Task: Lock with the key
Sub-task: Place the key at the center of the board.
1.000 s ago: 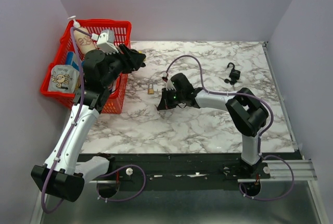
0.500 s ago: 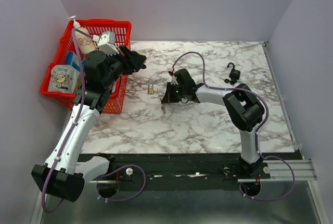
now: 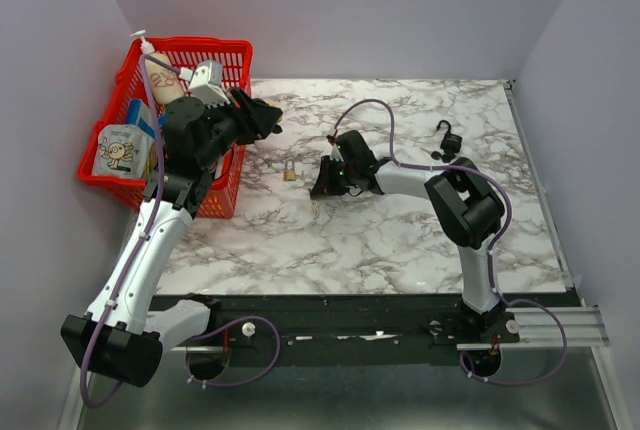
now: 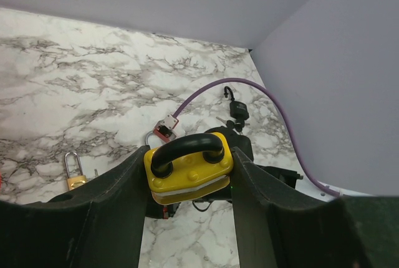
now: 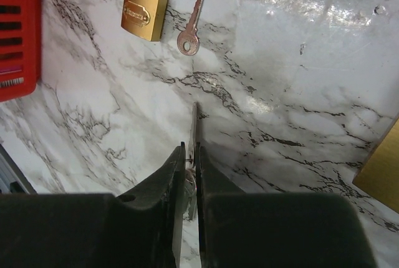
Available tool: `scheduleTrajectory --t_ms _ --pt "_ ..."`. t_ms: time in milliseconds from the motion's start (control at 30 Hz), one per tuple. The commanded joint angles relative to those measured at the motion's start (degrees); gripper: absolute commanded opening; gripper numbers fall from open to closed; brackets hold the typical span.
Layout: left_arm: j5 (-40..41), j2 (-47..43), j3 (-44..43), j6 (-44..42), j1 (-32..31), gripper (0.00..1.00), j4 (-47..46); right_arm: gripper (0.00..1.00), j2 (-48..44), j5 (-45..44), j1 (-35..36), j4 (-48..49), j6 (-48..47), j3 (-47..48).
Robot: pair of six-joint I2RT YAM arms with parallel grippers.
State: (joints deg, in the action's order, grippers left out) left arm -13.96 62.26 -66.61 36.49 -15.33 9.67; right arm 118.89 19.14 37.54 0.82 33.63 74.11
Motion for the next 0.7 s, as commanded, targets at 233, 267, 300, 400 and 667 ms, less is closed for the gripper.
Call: scheduleTrajectory --t_ms 233,267,300,400,667 --pt "-5.5 -0.2 -0.7 -0.2 0.7 0.0 2.5 0.56 -7.3 5.3 0.1 -0.6 -4.6 3.8" --pt "-6.9 -0.1 -1.1 -0.3 0.7 0.0 2.6 0.61 -8.6 6.0 0.1 -0.6 -5.7 3.7" --pt "-8.1 -0.1 -1.3 -0.2 1.0 0.0 2.7 0.72 -10.2 7.2 0.1 -1.0 -7.0 3.6" --pt "-12.6 0.1 -2.0 0.3 1.4 0.0 3.4 0.95 -16.3 8.5 0.1 -4.9 -14.4 3.0" --pt "-33.4 2.0 -1.5 10.4 2.1 0.0 -5.8 1.0 -40.4 9.4 -0.1 -8.1 -45.0 -10.5"
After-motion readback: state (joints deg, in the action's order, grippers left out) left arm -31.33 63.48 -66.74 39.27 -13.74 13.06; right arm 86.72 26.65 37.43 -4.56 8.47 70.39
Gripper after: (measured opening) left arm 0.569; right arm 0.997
